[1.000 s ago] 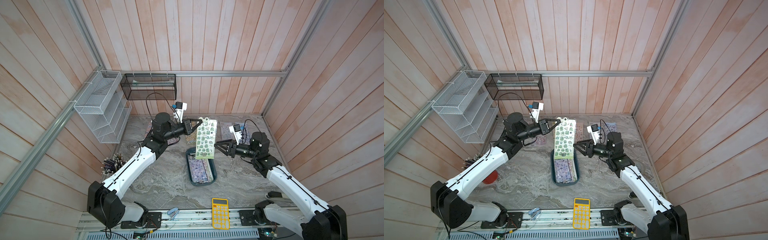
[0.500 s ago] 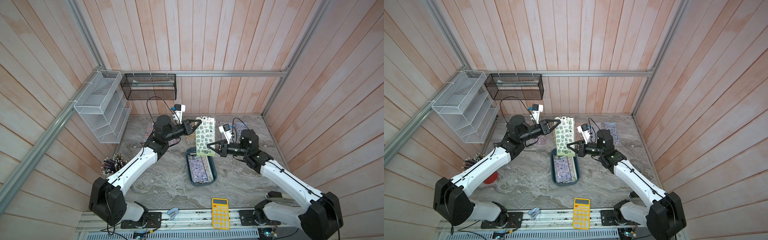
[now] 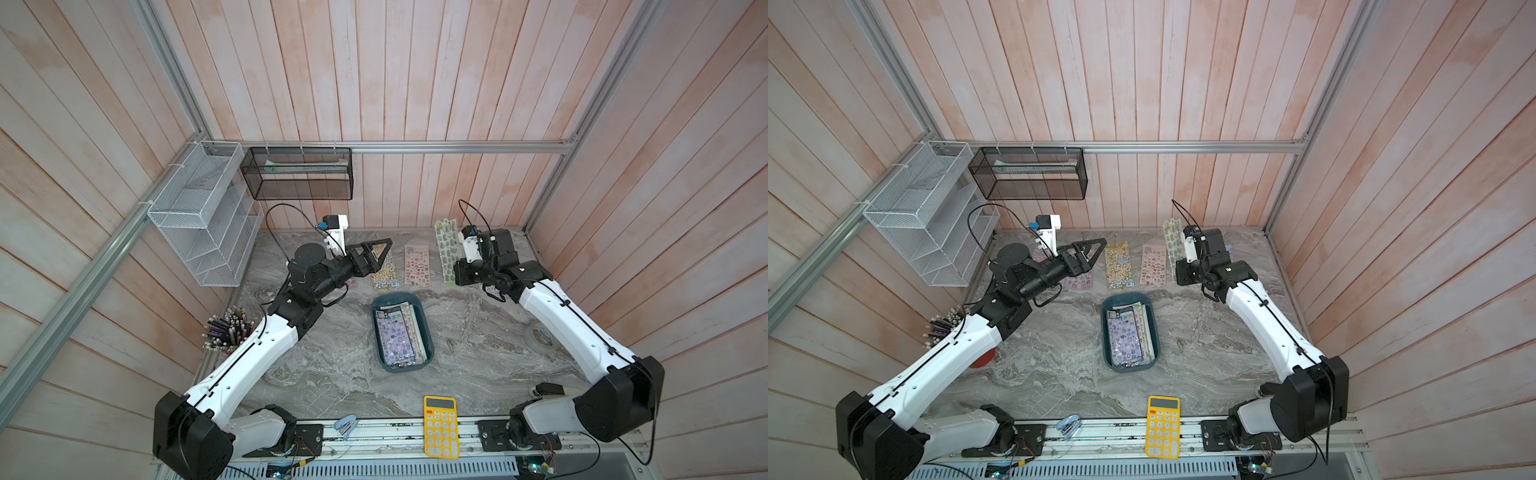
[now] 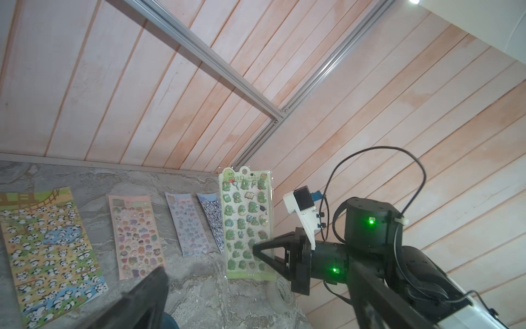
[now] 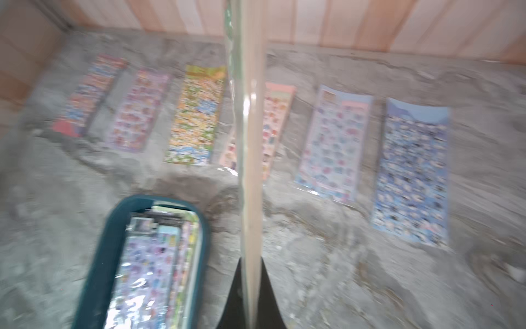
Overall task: Take the stickers out of the storage box
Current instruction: Place the sticker at the corner of the board.
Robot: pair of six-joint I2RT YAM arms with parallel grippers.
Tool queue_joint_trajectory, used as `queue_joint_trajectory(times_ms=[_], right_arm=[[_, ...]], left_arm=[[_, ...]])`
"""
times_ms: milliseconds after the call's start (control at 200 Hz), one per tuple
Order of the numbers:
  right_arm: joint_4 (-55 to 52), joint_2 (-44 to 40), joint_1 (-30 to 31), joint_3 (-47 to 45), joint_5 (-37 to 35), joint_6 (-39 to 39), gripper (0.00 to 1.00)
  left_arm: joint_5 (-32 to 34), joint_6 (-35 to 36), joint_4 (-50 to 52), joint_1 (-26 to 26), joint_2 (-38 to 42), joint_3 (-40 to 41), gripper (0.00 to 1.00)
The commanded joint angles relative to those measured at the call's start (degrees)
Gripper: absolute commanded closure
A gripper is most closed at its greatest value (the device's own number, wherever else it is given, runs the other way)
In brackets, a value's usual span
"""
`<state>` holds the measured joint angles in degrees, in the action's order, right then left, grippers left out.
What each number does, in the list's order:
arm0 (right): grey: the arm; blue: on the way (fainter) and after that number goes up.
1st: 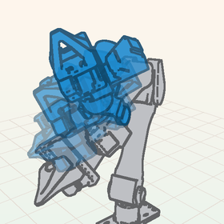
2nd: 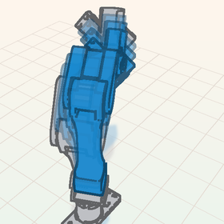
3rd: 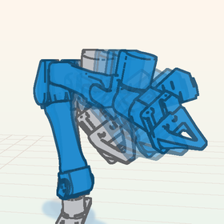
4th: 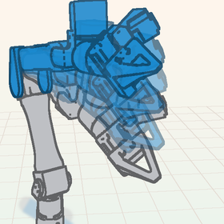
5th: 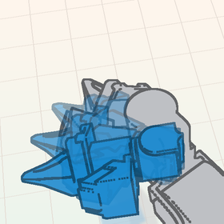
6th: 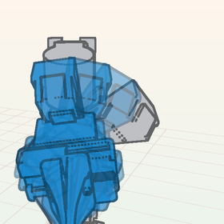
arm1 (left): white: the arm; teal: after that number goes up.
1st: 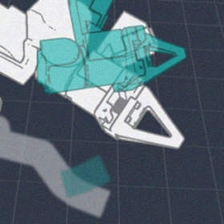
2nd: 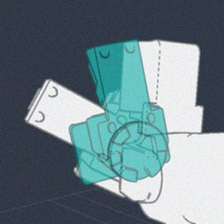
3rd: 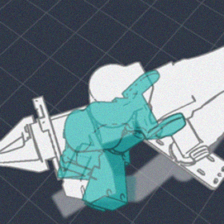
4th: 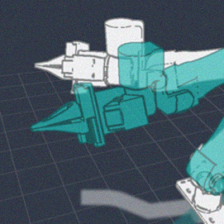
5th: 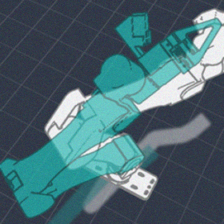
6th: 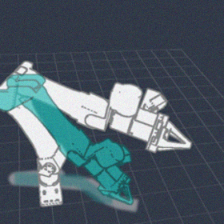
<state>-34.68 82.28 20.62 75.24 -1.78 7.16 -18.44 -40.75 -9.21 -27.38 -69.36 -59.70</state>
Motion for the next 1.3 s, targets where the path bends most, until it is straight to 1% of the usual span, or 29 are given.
queue_joint_trajectory(times_ms=[0, 100, 280, 375, 485, 610, 790, 875, 1120, 1295], right_arm=[[-6.27, 3.24, -1.71, 2.97, -17.25, -3.86, 1.00], [-6.20, 6.57, -4.65, 5.22, -19.67, -4.26, 1.00], [-4.95, 12.30, -11.23, 7.90, -20.13, -5.22, 1.00], [-3.54, 15.48, -13.28, 8.49, -21.70, -6.62, 1.00], [-3.03, 19.65, -15.89, 10.23, -21.70, -7.67, 1.00], [-2.98, 24.02, -19.03, 13.03, -17.53, -8.47, 1.00], [-4.74, 30.15, -22.04, 18.51, -14.75, -9.96, 1.00], [-6.27, 33.43, -23.28, 22.24, -14.57, -10.29, 1.00], [-7.97, 40.43, -24.48, 27.85, -13.29, -11.45, 1.00], [-9.18, 42.85, -24.49, 29.79, -7.15, -11.33, 1.00]], left_arm=[[3.97, -0.11, 2.15, 1.19, 1.48, 2.11, 0.00], [4.43, -0.51, 2.24, 2.20, 2.16, 3.19, 0.00], [5.89, -0.78, 4.11, 3.20, 2.43, 3.64, 0.00], [6.73, -0.84, 4.29, 3.62, 2.61, 4.14, 0.00], [7.86, 0.25, 4.63, 3.73, 2.90, 4.31, 0.00], [8.24, 1.96, 5.08, 3.82, 2.82, 4.16, 0.00], [8.67, 3.13, 6.36, 3.83, 0.95, 2.86, 0.00], [8.68, 3.31, 6.83, 3.87, -0.26, 2.19, 0.00], [8.35, 4.71, 9.20, 3.82, -4.38, -1.35, 0.00], [8.02, 4.12, 8.63, 3.89, -6.95, -2.29, 0.00]])
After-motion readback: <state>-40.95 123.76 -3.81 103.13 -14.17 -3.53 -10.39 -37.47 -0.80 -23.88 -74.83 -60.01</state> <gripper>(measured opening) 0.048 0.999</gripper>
